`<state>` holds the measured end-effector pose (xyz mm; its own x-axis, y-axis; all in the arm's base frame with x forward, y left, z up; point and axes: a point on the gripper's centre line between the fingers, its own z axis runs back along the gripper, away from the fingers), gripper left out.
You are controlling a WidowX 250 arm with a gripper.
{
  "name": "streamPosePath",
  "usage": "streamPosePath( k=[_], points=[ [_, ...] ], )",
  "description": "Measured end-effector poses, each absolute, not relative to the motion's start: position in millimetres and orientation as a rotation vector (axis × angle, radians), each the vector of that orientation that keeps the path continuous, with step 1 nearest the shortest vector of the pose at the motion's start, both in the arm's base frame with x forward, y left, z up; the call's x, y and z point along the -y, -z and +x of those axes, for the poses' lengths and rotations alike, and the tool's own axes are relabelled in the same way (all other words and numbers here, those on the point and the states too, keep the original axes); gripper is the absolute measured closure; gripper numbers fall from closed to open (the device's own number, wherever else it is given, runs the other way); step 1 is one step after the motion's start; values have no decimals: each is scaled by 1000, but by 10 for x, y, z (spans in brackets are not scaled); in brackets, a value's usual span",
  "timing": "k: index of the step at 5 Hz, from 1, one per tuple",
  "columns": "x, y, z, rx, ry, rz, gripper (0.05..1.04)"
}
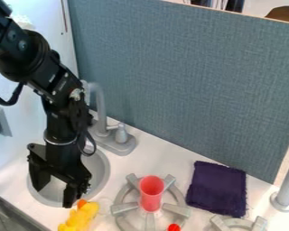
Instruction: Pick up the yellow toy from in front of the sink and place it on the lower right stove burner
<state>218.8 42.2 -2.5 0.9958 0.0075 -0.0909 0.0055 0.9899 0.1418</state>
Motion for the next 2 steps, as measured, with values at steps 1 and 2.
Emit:
streamPosePath(
  k=[1,2],
  points=[
    [-410,71,2173,-107,-1,136,83],
    [-339,279,2280,-112,-10,86,83]
  ],
)
